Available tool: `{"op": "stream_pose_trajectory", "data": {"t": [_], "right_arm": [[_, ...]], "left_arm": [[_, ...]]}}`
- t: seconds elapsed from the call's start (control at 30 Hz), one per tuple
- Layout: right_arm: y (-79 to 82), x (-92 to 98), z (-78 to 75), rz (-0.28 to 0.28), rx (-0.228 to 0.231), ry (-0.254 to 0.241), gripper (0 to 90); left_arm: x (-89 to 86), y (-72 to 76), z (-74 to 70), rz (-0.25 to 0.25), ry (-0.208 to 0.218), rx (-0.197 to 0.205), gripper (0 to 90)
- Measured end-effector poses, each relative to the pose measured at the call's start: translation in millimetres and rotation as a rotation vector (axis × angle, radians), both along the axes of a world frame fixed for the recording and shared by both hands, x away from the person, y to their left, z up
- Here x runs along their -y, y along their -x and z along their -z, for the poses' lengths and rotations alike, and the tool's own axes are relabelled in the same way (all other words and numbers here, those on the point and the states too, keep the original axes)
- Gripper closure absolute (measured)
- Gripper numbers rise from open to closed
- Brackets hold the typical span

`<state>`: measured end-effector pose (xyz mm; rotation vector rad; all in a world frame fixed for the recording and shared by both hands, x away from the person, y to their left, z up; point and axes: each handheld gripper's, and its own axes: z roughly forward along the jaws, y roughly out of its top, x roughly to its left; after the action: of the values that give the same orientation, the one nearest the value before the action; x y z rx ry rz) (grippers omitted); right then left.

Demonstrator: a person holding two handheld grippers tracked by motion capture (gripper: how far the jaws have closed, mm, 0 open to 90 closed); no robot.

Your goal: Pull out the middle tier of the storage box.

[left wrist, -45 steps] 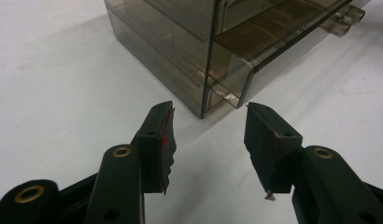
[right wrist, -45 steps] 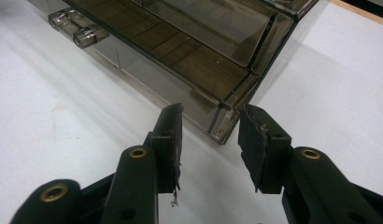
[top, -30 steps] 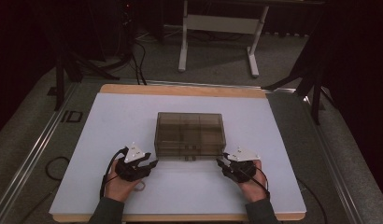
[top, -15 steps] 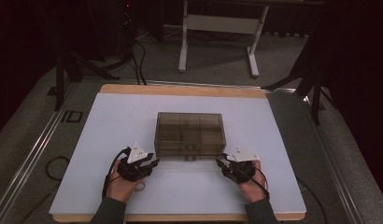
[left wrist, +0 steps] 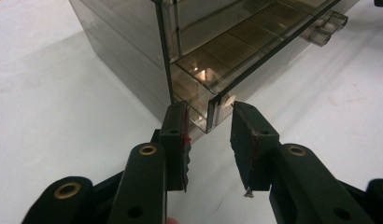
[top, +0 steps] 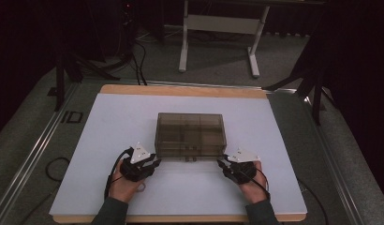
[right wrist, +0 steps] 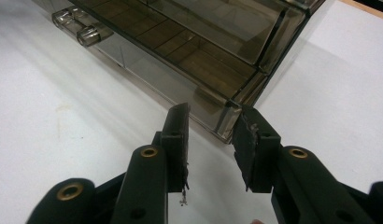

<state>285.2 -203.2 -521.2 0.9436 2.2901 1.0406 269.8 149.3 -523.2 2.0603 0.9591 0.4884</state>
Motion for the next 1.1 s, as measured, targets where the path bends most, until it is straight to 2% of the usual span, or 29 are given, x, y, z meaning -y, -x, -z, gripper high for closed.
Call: {"op": "stream_pose_trajectory", "data": {"t": [0.37, 0.57, 0.8, 1.1], "right_arm": [[0.5, 0.1, -0.4, 0.003, 0.002, 0.002, 69.5], [1.4, -0.4, -0.4, 0.001, 0.006, 0.007, 71.6], [2.3, -0.2, -1.1, 0.006, -0.001, 0.003, 73.3], [3.8, 0.4, -1.4, 0.004, 0.001, 0.010, 73.5]], "left_arm": [[5.2, -0.4, 0.1, 0.000, -0.015, 0.004, 70.0], [6.3, 0.6, -0.2, -0.017, -0.026, 0.008, 73.0], [9.0, 3.8, -1.5, -0.037, -0.061, 0.019, 77.0], [10.1, 6.6, -2.3, -0.036, -0.066, 0.017, 78.0]]}}
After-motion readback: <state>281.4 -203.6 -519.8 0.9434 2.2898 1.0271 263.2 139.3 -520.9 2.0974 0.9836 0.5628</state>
